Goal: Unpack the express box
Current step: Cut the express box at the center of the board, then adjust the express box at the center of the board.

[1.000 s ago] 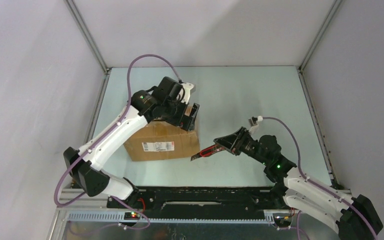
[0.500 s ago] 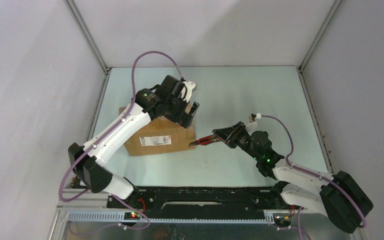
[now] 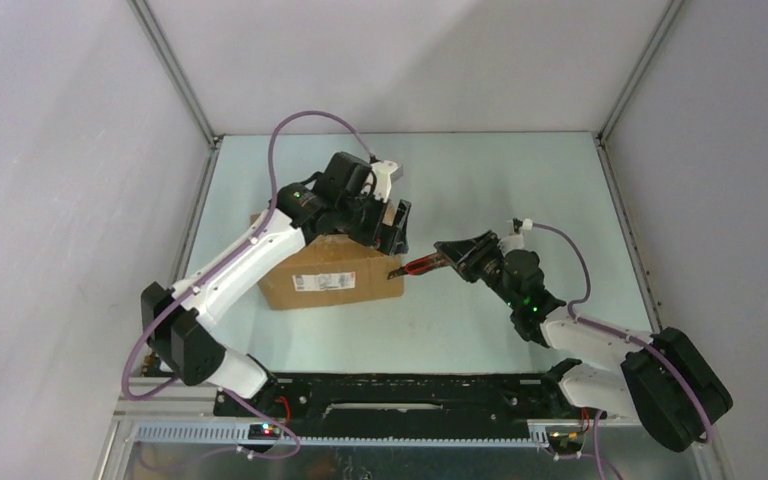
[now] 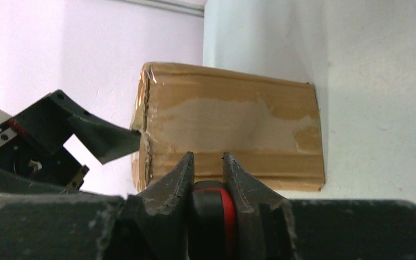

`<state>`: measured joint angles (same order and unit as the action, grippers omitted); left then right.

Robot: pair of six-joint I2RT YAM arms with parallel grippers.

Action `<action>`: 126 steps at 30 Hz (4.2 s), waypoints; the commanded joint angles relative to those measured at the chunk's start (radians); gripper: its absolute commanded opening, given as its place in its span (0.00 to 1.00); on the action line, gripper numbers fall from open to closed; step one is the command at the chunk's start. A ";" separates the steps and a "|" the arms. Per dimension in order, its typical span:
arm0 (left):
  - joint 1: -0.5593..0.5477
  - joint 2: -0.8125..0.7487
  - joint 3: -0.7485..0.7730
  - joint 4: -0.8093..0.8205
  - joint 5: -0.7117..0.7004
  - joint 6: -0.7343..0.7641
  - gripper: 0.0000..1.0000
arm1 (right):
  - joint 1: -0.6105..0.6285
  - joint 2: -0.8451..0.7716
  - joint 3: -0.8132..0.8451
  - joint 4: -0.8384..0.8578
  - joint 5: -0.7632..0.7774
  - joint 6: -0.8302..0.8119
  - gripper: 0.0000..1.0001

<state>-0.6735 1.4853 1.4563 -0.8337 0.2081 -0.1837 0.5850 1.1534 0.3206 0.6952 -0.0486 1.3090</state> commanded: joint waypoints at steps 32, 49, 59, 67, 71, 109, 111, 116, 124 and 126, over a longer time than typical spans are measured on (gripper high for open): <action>-0.135 -0.681 -0.422 -0.320 -0.664 -1.215 1.00 | -0.083 -0.392 0.294 -0.461 -0.032 -0.469 0.00; 0.083 -0.786 -0.656 0.040 -0.582 -1.281 1.00 | 0.149 -0.280 0.294 -0.404 0.098 -0.424 0.00; 0.084 -0.591 -0.342 -0.233 -0.661 -1.045 1.00 | 0.297 -0.211 0.308 -0.354 0.138 -0.380 0.00; 0.081 -0.429 -0.294 -0.374 -0.532 -1.169 1.00 | 0.297 -0.240 0.307 -0.388 0.191 -0.371 0.00; 0.076 -0.436 -0.317 -0.350 -0.512 -1.227 1.00 | 0.309 -0.217 0.305 -0.382 0.188 -0.364 0.00; 0.052 -0.240 -0.173 -0.424 -0.515 -1.405 1.00 | 0.360 -0.150 0.303 -0.337 0.218 -0.354 0.00; 0.052 -0.254 -0.168 -0.406 -0.561 -1.408 1.00 | 0.361 -0.148 0.301 -0.336 0.218 -0.359 0.00; 0.057 -0.282 -0.213 -0.262 -0.619 -1.337 1.00 | 0.362 -0.134 0.292 -0.331 0.213 -0.367 0.00; 0.057 -0.273 -0.207 -0.246 -0.573 -1.341 1.00 | 0.365 -0.110 0.284 -0.329 0.202 -0.371 0.00; 0.057 -0.298 -0.261 -0.171 -0.534 -1.357 1.00 | 0.368 -0.095 0.284 -0.321 0.196 -0.374 0.00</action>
<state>-0.6220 1.2137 1.2388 -1.0954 -0.3508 -1.5261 0.9432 1.0382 0.5854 0.2977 0.1390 0.9497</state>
